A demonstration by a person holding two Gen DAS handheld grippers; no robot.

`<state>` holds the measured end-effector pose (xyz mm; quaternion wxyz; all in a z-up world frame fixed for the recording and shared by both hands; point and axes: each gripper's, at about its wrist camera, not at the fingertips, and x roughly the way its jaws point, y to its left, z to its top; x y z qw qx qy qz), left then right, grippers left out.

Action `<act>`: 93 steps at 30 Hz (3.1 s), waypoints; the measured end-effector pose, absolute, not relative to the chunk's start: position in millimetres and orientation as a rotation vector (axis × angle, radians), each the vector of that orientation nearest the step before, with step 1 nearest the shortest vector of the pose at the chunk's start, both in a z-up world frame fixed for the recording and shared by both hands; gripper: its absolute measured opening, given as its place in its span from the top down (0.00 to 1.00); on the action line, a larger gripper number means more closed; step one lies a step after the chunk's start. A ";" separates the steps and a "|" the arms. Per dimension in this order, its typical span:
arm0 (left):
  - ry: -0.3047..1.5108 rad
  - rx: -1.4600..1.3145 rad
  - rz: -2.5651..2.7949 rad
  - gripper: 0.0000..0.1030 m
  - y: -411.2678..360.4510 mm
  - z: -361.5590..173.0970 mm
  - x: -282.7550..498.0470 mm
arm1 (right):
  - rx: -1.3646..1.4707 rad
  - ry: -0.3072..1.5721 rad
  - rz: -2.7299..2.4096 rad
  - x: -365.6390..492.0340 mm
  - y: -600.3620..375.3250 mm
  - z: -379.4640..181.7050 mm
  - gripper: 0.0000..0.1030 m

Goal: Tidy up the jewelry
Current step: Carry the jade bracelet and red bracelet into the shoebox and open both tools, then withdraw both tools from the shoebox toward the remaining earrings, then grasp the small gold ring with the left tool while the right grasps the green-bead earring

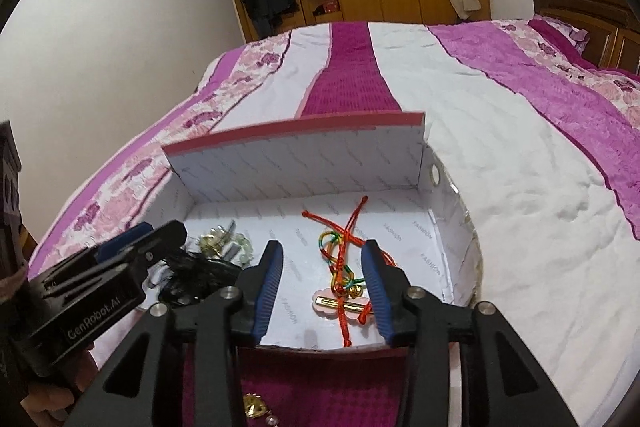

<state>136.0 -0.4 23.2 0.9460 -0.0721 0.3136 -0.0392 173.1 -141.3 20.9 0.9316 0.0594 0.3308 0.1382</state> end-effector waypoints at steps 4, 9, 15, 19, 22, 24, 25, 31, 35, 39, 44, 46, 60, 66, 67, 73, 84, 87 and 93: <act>0.626 -0.151 -0.092 0.62 -0.5 32.1 123.7 | 0.127 0.646 0.296 158.9 -144.8 34.3 0.56; 0.616 -0.163 -0.105 0.62 -0.7 41.8 107.0 | 0.135 0.616 0.307 138.6 -150.8 48.7 0.56; 0.620 -0.162 -0.131 0.62 -1.6 48.5 89.6 | 0.140 0.587 0.316 110.3 -160.6 61.8 0.55; 0.635 -0.156 -0.140 0.62 -2.3 49.8 79.0 | 0.129 0.594 0.318 93.0 -165.7 62.8 0.55; 0.658 -0.150 -0.149 0.62 -3.1 46.3 71.0 | 0.118 0.609 0.315 81.8 -168.7 58.7 0.55; 0.675 -0.144 -0.154 0.62 -4.9 42.7 66.7 | 0.114 0.623 0.309 75.8 -171.0 55.0 0.55; 0.683 -0.141 -0.158 0.62 -6.0 40.3 64.3 | 0.113 0.630 0.304 72.7 -172.5 53.5 0.55; 0.729 -0.127 -0.181 0.62 -14.1 27.9 56.5 | 0.117 0.686 0.282 56.9 -180.3 38.3 0.55; 0.768 -0.125 -0.205 0.62 -23.4 18.0 55.1 | 0.108 0.727 0.277 49.5 -182.3 26.3 0.55; 0.789 -0.112 -0.221 0.62 -31.1 11.4 53.8 | 0.110 0.769 0.275 47.0 -184.6 13.4 0.55; 0.822 -0.099 -0.227 0.62 -37.2 -1.3 54.6 | 0.126 0.823 0.272 50.5 -186.6 -0.8 0.55; 0.833 -0.089 -0.228 0.62 -39.2 -5.4 55.3 | 0.131 0.848 0.273 52.1 -186.8 -7.8 0.55; 0.883 0.049 -0.229 0.69 -60.4 -32.5 64.0 | 0.133 0.913 0.278 59.2 -184.5 -32.2 0.60; 0.885 0.045 -0.247 0.94 -58.1 -33.9 63.9 | 0.134 0.922 0.282 62.1 -185.3 -37.5 0.65; 0.883 0.046 -0.247 0.94 -58.1 -33.6 63.4 | 0.134 0.922 0.284 62.7 -185.2 -38.2 0.66; 0.882 0.040 -0.252 0.94 -57.1 -32.7 62.5 | 0.125 0.927 0.302 65.3 -183.5 -40.6 0.74; 0.856 -0.012 -0.259 0.94 -48.9 -20.1 53.9 | 0.160 0.892 0.305 58.7 -185.3 -30.9 0.91; 0.838 -0.032 -0.266 0.94 -46.6 -13.7 51.1 | 0.157 0.867 0.319 54.2 -183.5 -23.0 0.92; 0.793 -0.068 -0.269 0.94 -40.8 3.1 44.1 | 0.137 0.806 0.337 45.9 -178.5 -4.9 0.96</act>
